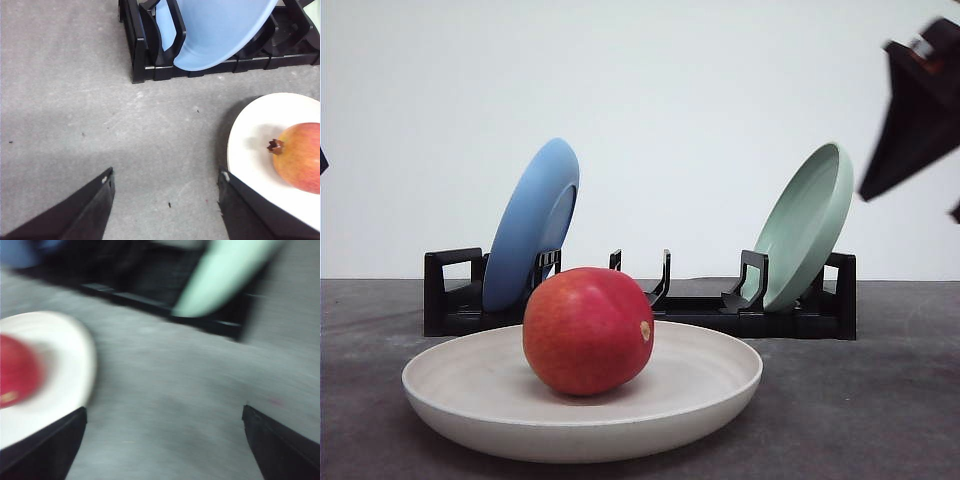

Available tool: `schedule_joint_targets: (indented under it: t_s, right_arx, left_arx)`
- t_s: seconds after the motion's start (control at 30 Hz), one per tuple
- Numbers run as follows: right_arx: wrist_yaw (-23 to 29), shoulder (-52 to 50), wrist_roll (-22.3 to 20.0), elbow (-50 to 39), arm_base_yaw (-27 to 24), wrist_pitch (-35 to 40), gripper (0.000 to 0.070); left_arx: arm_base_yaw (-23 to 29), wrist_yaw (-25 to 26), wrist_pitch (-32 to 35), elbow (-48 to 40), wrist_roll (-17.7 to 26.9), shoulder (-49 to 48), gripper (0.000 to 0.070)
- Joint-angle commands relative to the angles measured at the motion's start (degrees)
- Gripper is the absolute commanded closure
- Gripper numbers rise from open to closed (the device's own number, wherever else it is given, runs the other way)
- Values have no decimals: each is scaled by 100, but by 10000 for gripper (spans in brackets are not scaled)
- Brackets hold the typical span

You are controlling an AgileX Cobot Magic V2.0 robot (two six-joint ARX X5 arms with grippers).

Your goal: Place pomegranate in white plate

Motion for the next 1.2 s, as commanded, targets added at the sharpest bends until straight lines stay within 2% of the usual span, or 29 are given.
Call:
schedule_joint_targets:
  t_s: [0.0, 0.1, 0.13, 0.17, 0.2, 0.33, 1.0, 1.17]
  right_arx:
    - [9, 27, -35, 15, 23, 60, 85]
    - [29, 29, -40, 15, 21, 31, 100]
    - [47, 29, -40, 15, 21, -9, 220]
    - [83, 30, -40, 15, 21, -46, 408]
    - [142, 33, -40, 15, 21, -74, 665]
    - [304, 37, -81, 15, 20, -81, 666]
    - [294, 36, -81, 15, 21, -56, 666]
    - [293, 36, -81, 15, 21, -56, 666]
  left_arx:
    - [-7, 26, 33, 107, 15, 15, 308]
    - [-7, 26, 18, 107, 5, 15, 313]
    - [-8, 26, 25, 107, -1, 15, 371]
    - [-9, 26, 31, 107, -5, 15, 489]
    - [-9, 26, 31, 107, -6, 15, 675]
    - [-9, 26, -13, 107, -4, 6, 686]
    - [16, 26, 12, 81, 42, -101, 684]
    - [239, 24, 655, -416, 236, -655, 684]
